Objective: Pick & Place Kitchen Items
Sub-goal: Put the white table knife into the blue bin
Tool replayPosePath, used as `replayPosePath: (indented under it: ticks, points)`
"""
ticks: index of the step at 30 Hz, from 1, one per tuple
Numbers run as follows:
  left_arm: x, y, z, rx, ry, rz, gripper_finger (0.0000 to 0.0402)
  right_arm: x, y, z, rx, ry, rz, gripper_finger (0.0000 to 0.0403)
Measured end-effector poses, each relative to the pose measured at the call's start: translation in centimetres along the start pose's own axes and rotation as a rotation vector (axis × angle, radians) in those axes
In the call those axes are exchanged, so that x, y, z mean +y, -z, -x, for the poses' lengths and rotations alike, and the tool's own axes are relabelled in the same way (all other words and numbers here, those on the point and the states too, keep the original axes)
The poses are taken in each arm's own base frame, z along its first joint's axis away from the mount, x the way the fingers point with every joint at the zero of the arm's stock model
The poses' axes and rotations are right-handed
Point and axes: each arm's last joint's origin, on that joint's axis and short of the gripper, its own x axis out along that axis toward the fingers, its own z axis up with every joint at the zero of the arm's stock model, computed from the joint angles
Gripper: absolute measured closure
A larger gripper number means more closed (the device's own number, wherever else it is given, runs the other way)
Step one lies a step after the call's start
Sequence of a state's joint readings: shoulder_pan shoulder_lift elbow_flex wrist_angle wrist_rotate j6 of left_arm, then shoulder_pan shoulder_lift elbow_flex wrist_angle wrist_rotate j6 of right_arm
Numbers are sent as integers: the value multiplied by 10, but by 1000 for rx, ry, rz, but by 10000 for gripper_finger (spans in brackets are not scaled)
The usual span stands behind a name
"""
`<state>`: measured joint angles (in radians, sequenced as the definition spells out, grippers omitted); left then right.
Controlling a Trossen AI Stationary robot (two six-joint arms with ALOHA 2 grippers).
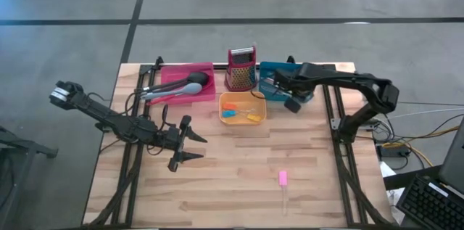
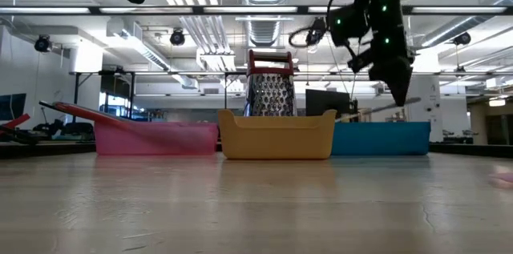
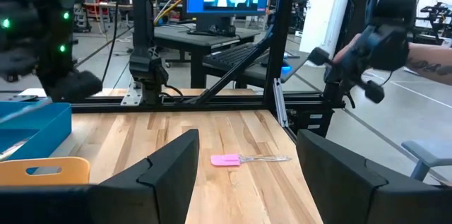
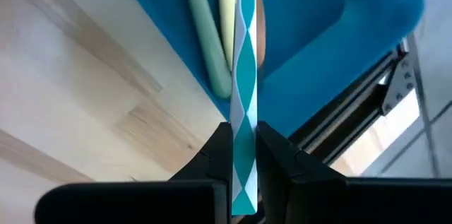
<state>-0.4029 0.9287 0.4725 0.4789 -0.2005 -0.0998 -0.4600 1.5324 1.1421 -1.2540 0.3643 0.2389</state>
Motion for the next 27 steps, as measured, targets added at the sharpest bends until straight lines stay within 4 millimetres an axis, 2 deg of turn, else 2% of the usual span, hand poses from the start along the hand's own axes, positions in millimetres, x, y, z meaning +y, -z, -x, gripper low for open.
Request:
replayPosePath:
  ticks: [5, 10, 15, 27]
  points:
    - [0, 0, 0, 0, -2, -3, 158, 5, -5, -21, 52, 11, 83, 377]
    - [0, -2, 0, -16, -2, -10, 158, 7, -11, -34, 14, 3, 105, 377]
    - [0, -2, 0, -18, -2, -10, 158, 4, -18, -46, -5, 1, 91, 377]
    - [0, -2, 0, -20, -2, -15, 158, -7, -23, -76, 77, -8, 69, 377]
